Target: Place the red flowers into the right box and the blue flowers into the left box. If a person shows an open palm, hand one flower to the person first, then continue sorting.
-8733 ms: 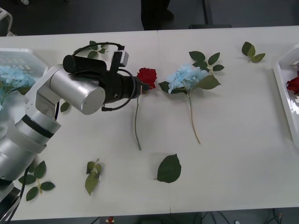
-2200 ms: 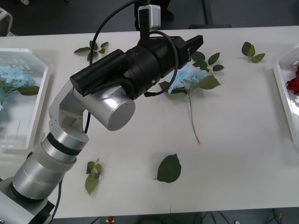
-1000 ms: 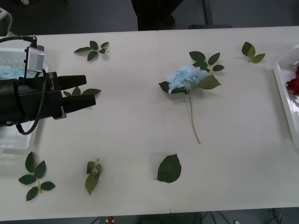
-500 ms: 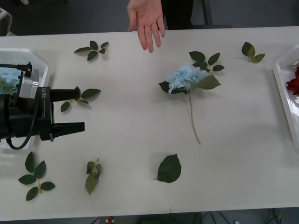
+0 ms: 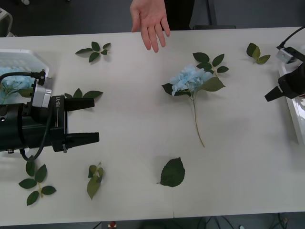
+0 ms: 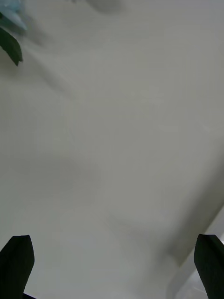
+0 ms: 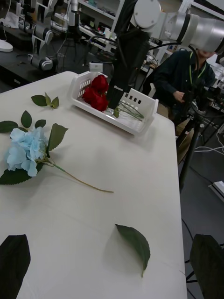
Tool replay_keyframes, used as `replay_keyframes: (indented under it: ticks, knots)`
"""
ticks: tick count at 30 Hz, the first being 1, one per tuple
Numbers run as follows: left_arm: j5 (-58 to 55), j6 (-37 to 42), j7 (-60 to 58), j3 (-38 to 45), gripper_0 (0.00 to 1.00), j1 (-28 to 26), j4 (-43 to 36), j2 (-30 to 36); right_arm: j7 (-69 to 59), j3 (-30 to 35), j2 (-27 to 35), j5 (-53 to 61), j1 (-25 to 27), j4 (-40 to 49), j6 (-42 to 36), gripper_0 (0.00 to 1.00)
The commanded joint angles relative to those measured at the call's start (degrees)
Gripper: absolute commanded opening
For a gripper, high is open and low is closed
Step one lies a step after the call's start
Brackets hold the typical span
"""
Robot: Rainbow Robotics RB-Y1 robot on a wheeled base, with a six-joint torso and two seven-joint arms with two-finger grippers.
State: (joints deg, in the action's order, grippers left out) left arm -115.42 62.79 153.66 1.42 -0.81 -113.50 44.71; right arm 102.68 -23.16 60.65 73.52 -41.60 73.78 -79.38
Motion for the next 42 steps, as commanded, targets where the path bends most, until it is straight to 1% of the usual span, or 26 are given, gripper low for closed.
replay_keyframes:
  ticks: [1,5,8,10,11,16,26,34,42]
  knots:
    - [-1.3,0.6,1.3,-0.1,1.00,-1.3,-1.8,2.0,-11.2,-5.1,-1.0,0.7,0.8,7.4,2.7,1.00]
    - [-1.6,1.2,1.3,0.0,1.00,-1.2,-1.8,2.0,-18.3,-5.7,-3.6,0.5,0.8,10.2,3.0,1.00]
    - [-2.1,2.3,1.3,0.5,1.00,-1.2,-1.8,2.0,-24.0,-5.7,-6.9,-0.8,0.8,11.7,3.7,1.00]
    - [-2.4,2.9,1.3,0.8,1.00,-1.1,-1.8,2.0,-25.5,-5.8,-8.1,-1.4,0.8,11.8,4.0,1.00]
    - [-2.9,3.7,1.3,1.2,1.00,-1.2,-1.8,2.0,-27.4,-6.2,-10.0,-3.9,0.8,12.4,4.8,1.00]
    - [-3.1,4.3,1.3,1.6,1.00,-1.2,-1.8,2.0,-32.5,-8.8,-13.9,-10.2,0.7,13.4,8.6,1.00]
    - [-3.1,4.3,1.3,1.6,1.00,-1.2,-1.8,2.0,-35.1,-9.3,-20.8,-19.5,0.8,12.4,9.9,1.00]
    - [-3.1,4.3,1.3,1.6,1.00,-1.2,-1.8,2.0,-34.7,-9.4,-26.4,-24.9,0.7,6.9,14.1,1.00]
    - [-3.1,4.3,1.3,1.6,1.00,-1.2,-1.8,2.0,-33.7,-9.4,-28.8,-26.1,-0.9,1.9,15.5,1.00]
